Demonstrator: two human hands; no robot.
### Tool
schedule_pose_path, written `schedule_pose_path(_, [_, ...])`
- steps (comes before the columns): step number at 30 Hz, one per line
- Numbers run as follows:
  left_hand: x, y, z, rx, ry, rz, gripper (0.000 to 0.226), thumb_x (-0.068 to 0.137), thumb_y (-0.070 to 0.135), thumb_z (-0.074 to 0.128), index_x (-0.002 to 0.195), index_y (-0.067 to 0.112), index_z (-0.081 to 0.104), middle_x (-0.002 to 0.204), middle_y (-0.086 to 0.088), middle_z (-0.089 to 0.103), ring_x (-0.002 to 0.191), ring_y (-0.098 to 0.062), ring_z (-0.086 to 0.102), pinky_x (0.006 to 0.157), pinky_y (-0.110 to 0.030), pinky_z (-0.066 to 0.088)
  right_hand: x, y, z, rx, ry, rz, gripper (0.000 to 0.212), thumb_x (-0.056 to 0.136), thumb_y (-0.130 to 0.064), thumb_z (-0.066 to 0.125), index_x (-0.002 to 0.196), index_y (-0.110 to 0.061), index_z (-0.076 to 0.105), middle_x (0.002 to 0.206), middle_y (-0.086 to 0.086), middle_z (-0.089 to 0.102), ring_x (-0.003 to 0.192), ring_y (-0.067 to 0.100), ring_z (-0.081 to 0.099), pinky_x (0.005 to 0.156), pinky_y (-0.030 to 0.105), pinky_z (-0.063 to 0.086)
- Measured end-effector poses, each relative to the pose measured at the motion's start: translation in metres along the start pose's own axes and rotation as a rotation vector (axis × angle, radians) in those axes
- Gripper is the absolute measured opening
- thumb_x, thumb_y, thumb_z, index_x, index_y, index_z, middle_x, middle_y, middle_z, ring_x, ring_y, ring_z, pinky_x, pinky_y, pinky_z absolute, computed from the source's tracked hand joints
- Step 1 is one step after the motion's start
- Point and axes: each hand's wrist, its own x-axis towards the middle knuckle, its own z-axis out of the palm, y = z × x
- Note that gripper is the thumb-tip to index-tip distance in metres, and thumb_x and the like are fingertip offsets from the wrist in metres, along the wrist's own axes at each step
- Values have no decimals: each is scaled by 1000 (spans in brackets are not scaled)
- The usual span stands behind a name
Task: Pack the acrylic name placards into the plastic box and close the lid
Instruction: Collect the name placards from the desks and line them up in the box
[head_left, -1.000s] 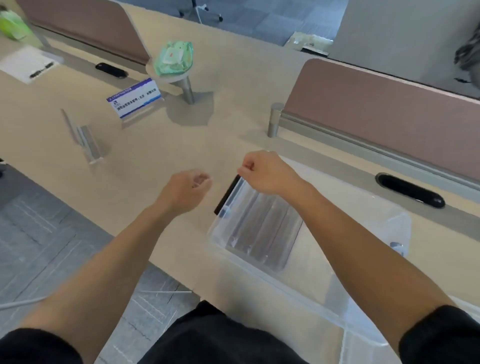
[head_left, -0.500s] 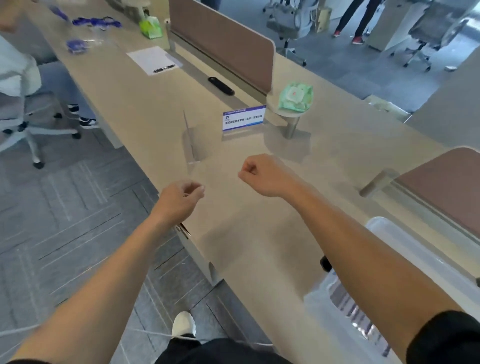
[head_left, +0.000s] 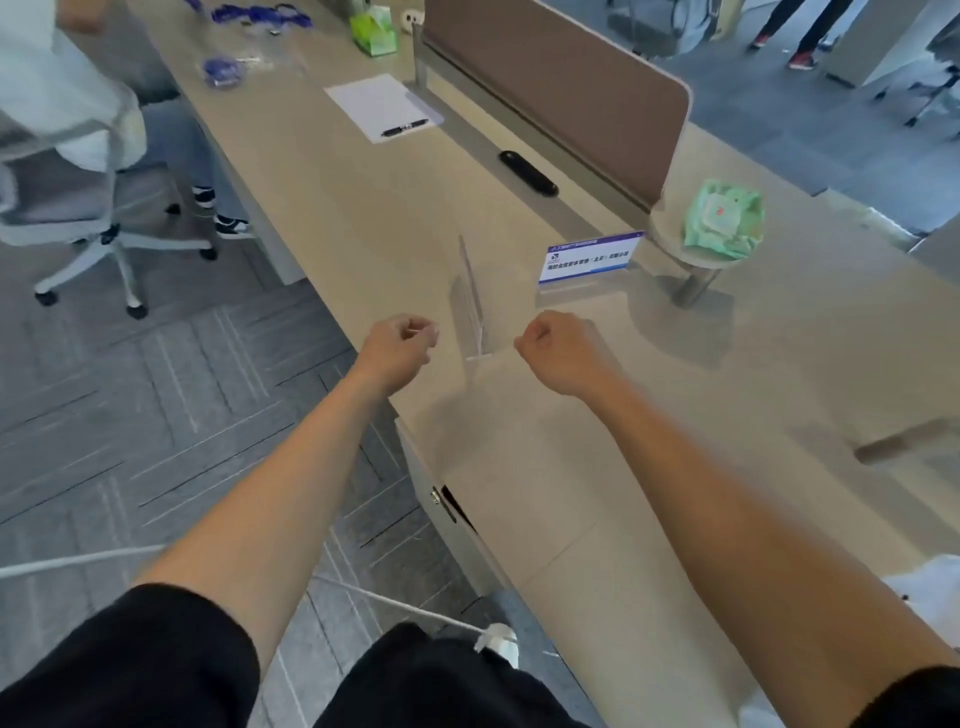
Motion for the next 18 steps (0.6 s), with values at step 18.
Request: schedule_pose_path(18, [277, -18, 41, -618, -6, -273, 48, 94, 26, 60, 139, 12, 50, 142, -3, 51, 130, -17, 47, 110, -30, 35, 179, -26, 115, 48, -122, 491, 67, 89, -50, 59, 146, -20, 41, 136, 7, 59, 125, 28, 55, 103, 41, 45])
